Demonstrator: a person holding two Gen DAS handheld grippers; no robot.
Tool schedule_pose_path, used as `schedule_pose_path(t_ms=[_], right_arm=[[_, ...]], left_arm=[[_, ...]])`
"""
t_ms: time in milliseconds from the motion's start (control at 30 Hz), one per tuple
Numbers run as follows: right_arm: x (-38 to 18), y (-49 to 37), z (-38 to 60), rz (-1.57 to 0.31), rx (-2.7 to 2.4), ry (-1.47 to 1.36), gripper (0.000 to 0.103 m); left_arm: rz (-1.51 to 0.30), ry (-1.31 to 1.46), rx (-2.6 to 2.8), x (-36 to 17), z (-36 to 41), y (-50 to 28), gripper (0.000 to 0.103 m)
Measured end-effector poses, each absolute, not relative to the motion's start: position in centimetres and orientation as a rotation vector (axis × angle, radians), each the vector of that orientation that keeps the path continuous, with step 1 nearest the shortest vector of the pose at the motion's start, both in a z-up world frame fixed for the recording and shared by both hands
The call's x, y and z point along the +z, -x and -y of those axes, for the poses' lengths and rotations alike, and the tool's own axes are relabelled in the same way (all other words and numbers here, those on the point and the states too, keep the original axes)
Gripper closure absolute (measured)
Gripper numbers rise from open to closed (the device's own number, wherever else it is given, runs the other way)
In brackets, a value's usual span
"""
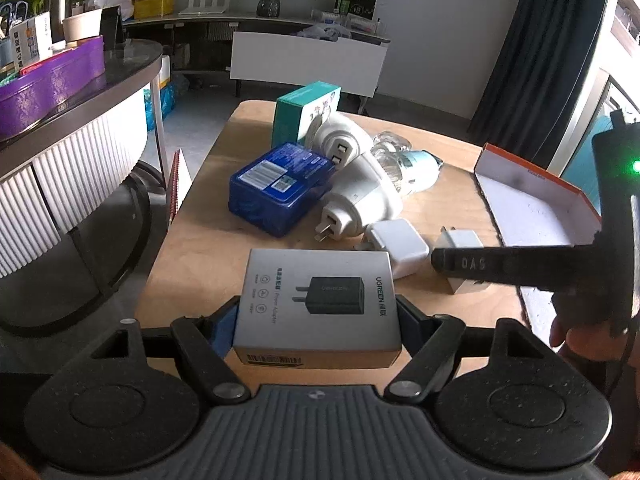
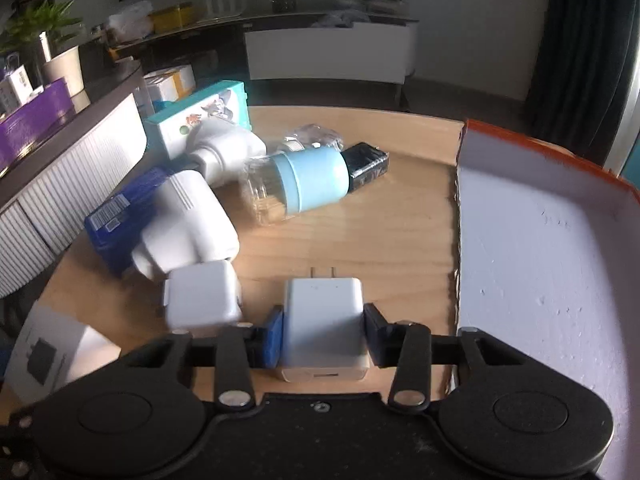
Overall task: Organize rigid objects
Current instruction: 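Grasp the white charger box with the left tool while the right tool grasps a white charger, then carry the charger box and white charger over the orange-rimmed tray with both tools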
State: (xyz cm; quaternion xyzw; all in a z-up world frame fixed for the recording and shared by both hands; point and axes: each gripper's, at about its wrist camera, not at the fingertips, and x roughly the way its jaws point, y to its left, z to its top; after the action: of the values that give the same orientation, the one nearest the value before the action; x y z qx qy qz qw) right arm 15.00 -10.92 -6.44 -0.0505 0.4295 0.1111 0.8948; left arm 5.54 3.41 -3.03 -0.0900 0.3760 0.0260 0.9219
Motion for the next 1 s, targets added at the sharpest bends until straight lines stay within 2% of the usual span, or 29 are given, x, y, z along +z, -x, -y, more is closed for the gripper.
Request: schedule_pose_path(t_ms=[600,1000], right_arm=[[0.2,-10.9,19.9,-0.804,0.125,-0.033,0.053],[1.3,-10.4,26.7,-0.781,-0.021,-0.101,0.053]], left_arm=[[-0.747,0.179,-0.02,-0.4,0.3,-7.7,0.024],[-0.755,0.077,-0.185,1.6,7.0,-11.7,0.025]])
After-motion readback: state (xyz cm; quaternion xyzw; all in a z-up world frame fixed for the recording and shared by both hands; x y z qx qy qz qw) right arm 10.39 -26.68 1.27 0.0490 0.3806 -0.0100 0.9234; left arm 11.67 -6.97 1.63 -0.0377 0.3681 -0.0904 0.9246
